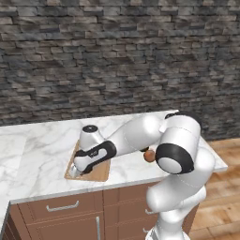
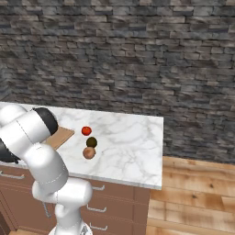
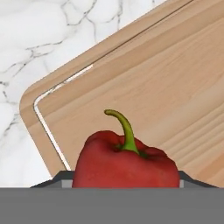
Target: Place the avocado, onion, tomato, and bell pepper on the cutting board.
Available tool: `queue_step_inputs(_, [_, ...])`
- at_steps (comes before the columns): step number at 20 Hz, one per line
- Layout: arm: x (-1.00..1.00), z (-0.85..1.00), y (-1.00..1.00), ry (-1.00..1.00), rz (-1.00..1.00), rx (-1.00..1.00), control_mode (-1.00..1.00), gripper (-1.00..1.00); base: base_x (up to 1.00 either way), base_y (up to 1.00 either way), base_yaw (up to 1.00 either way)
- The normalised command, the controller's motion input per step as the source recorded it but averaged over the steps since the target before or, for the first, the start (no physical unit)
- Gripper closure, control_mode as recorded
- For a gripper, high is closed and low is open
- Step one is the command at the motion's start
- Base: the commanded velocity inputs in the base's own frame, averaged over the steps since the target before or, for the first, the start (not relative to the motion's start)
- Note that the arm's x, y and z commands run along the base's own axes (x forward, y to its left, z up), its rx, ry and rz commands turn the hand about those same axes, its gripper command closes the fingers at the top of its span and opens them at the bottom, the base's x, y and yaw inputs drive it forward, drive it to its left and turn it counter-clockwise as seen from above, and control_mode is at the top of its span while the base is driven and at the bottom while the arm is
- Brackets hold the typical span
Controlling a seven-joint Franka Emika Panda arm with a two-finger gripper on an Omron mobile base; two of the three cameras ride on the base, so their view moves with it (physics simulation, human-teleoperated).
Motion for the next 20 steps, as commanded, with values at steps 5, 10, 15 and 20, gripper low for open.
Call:
queue_step_inputs(5, [0.01,-0.14,0.01,0.02,-0.01,0.00,-1.00,-1.00,0.00,0.00,0.00])
queue_step_inputs(10, [0.00,0.00,0.00,0.00,-0.01,0.00,-1.00,-1.00,0.00,0.00,0.00])
queue_step_inputs(15, [0.00,0.00,0.00,0.00,-0.01,0.00,-1.00,-1.00,0.00,0.00,0.00])
queue_step_inputs(20, [0.00,0.01,0.00,0.00,-0.01,0.00,-1.00,-1.00,0.00,0.00,0.00])
